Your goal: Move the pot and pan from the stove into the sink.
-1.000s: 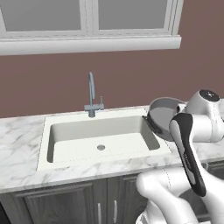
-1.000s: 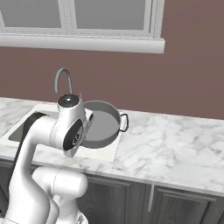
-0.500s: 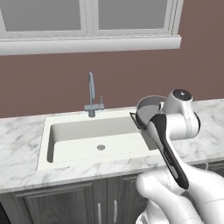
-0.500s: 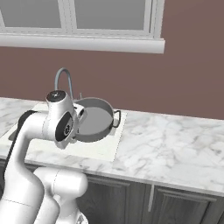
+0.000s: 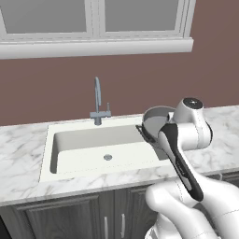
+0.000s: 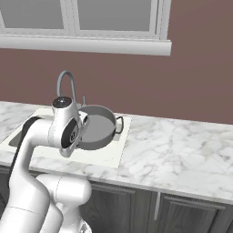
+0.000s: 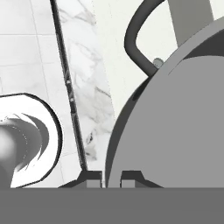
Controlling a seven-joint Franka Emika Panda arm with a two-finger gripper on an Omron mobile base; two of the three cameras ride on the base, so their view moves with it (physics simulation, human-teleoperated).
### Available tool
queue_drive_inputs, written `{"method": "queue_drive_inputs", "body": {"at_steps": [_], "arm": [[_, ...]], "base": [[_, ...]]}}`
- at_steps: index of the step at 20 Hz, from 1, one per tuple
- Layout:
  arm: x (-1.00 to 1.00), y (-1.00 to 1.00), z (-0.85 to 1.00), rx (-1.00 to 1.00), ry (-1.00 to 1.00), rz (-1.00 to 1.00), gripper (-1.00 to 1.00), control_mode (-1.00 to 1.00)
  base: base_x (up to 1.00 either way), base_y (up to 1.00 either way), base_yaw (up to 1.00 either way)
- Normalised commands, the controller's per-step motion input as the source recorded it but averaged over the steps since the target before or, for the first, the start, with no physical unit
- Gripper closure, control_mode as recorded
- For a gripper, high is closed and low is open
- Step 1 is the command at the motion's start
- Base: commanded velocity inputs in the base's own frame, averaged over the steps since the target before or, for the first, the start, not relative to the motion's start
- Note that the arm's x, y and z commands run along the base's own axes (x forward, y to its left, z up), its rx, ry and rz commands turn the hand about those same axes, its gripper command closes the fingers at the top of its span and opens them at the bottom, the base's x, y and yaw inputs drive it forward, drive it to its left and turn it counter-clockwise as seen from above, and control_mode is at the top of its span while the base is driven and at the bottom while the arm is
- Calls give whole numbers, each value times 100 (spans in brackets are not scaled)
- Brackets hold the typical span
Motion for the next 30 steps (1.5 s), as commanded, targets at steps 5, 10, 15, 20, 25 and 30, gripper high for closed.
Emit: {"method": "queue_drive_inputs", "body": {"at_steps": [5, 10, 15, 20, 25, 30], "arm": [[7, 3, -24, 0, 0, 19, 100, -100], [27, 19, -16, 0, 1, 15, 100, -100], [46, 18, -15, 1, 0, 15, 100, -100], [68, 22, -12, 2, 4, 13, 100, -100], [66, 21, -14, 0, 9, 11, 100, -100], [63, 12, -11, 0, 10, 9, 100, -100]], "base": [[0, 0, 0], [0, 0, 0], [0, 0, 0], [0, 0, 0], [0, 0, 0], [0, 0, 0]]}}
